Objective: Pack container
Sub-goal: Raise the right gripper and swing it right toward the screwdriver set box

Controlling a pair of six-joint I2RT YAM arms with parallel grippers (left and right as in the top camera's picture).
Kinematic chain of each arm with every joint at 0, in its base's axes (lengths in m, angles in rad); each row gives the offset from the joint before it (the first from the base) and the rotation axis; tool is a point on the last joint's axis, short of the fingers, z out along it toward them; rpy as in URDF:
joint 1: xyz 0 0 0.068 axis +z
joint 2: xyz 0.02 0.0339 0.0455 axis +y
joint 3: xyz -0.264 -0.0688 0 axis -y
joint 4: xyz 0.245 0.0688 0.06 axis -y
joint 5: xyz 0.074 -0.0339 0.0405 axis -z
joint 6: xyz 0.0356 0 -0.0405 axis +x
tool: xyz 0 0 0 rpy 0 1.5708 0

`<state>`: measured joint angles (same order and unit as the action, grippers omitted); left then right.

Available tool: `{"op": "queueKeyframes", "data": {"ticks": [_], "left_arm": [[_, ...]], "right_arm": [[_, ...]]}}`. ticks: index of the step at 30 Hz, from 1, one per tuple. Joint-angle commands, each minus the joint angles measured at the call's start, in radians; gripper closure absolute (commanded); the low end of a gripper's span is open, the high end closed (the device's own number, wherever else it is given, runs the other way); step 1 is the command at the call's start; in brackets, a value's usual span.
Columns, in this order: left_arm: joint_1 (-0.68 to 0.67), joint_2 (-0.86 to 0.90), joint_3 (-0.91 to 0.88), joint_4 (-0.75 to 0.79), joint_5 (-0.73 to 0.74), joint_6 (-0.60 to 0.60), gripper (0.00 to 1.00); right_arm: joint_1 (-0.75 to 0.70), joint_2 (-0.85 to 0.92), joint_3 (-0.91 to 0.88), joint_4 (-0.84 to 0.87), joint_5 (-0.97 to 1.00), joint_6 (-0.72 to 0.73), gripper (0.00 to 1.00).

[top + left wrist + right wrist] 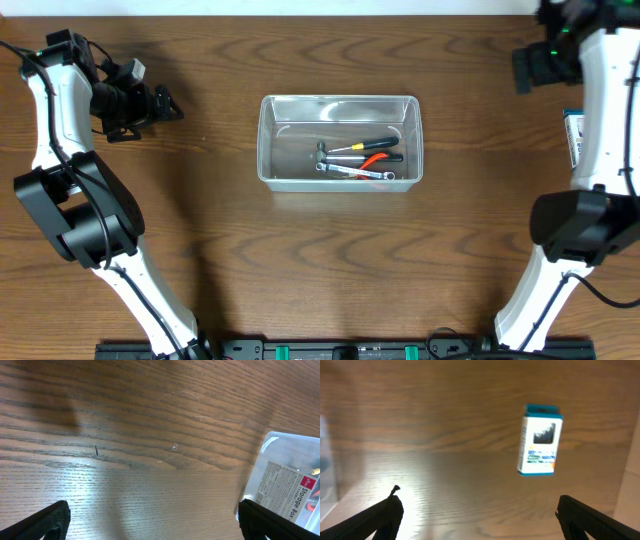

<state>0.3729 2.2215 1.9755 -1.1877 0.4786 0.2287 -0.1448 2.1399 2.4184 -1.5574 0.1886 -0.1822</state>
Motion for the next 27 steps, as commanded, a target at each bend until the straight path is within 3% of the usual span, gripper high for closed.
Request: {"op": "queueKeyframes", "data": {"ticks": [1,4,12,14,20,27], "left_arm": [[0.002,-0.030,0.020,-0.002,-0.005,0.001,0.02],[0.002,-0.030,0.020,-0.002,-0.005,0.001,0.02],[0.002,-0.030,0.020,-0.002,-0.005,0.001,0.02],[0.002,-0.030,0.020,-0.002,-0.005,0.001,0.02],[0.002,-0.030,0.020,-0.002,-0.005,0.001,0.02],[0.002,-0.030,0.020,-0.003,-0.005,0.001,0.02]], "right_arm": [[-0.071,-0.006,0.014,0.033,-0.047,-0.050,0.01],[-0.151,-0.006,0.013,0.048,-0.127,-0.202,0.01],[-0.349,0.001,0.007,0.095,-0.193,-0.228,0.01],[-0.393,0.014,0.000,0.106,-0.257,-0.291,0.01],[-0.429,0.070,0.000,0.119,-0.267,-0.373,0.01],[-0.417,0.174,0.001,0.182,-0.217,-0.306,0.01]]}}
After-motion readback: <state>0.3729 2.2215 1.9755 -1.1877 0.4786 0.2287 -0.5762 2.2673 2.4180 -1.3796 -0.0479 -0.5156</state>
